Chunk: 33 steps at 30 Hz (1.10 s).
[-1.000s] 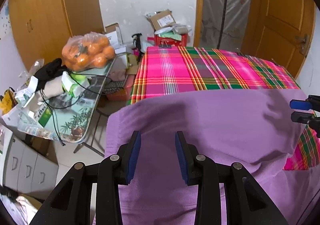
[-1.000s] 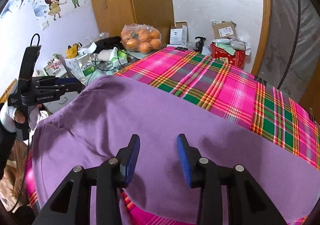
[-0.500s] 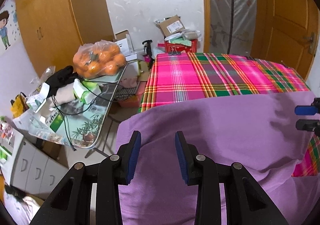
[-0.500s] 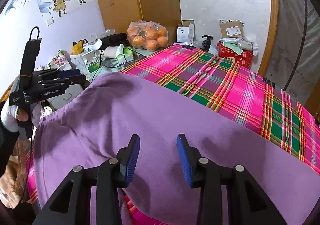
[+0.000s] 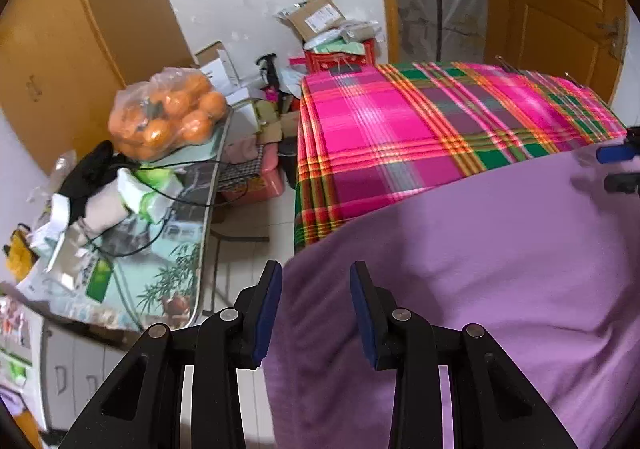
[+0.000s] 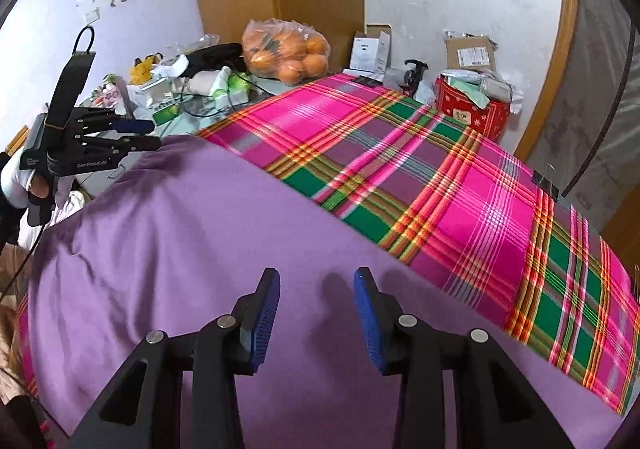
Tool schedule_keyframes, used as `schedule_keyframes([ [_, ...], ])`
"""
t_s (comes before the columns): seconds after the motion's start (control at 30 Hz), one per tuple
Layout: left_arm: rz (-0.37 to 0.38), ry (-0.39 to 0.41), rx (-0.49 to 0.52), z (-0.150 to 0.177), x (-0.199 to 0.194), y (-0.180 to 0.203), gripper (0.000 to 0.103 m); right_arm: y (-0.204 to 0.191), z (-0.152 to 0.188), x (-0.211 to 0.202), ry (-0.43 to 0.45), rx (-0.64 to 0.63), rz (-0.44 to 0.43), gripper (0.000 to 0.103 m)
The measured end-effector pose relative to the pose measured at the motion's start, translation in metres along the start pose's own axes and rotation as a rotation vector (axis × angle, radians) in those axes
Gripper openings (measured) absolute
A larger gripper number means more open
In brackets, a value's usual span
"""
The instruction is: Fold clothes
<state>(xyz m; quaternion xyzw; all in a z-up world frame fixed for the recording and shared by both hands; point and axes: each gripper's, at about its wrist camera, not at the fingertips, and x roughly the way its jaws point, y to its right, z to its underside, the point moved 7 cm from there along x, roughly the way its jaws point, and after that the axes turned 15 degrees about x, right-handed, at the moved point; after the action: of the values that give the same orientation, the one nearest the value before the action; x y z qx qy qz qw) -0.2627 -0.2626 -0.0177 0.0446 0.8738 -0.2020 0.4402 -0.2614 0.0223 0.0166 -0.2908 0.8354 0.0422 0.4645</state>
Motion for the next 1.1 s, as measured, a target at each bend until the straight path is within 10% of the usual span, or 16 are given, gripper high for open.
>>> schedule_keyframes([
  [0.6,0.129,0.045,0.056,-0.008,0.039,-0.01,0.037,0.031,-0.016,0.052,-0.095,-0.067,-0.032,0.039],
  [0.77,0.164,0.079,0.081,-0.006,0.034,0.001,0.014,0.022,-0.009,0.049,-0.11,-0.1,-0.062,0.005],
  [1.1,0.088,0.119,0.077,-0.012,-0.002,0.003,0.003,0.0,-0.012,-0.014,0.026,-0.104,-0.008,0.004],
])
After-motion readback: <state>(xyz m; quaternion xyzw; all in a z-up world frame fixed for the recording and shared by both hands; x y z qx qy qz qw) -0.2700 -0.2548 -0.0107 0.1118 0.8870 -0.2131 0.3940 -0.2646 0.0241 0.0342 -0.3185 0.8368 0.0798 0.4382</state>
